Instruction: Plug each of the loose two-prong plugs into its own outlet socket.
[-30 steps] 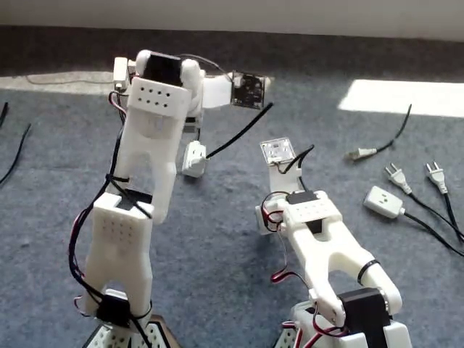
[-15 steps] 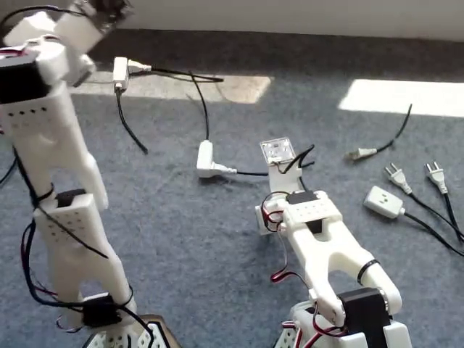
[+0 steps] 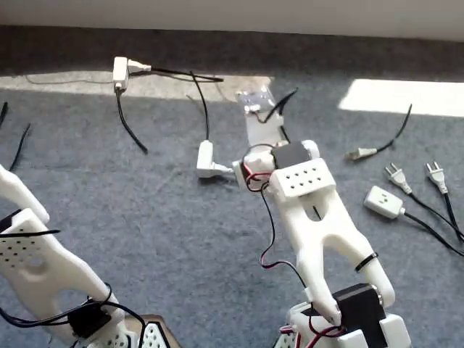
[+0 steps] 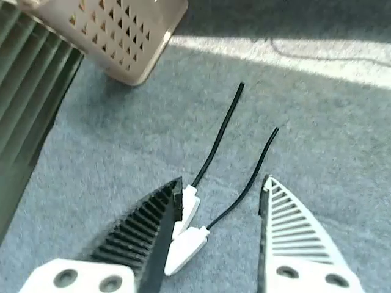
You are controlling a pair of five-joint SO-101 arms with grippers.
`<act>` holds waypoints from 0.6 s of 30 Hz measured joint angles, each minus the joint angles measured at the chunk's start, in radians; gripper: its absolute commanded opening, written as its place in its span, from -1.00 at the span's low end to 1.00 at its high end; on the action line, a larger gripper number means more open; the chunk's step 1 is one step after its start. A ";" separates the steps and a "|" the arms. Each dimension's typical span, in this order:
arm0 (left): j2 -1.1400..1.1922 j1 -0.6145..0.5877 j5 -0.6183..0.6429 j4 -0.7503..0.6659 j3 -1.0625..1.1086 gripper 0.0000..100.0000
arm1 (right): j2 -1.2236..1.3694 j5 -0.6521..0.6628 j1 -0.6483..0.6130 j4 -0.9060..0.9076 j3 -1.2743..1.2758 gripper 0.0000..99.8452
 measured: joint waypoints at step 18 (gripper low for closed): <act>0.000 -0.236 0.002 -0.002 0.605 -0.59 | 0.502 0.103 -0.184 -0.376 -0.167 -0.62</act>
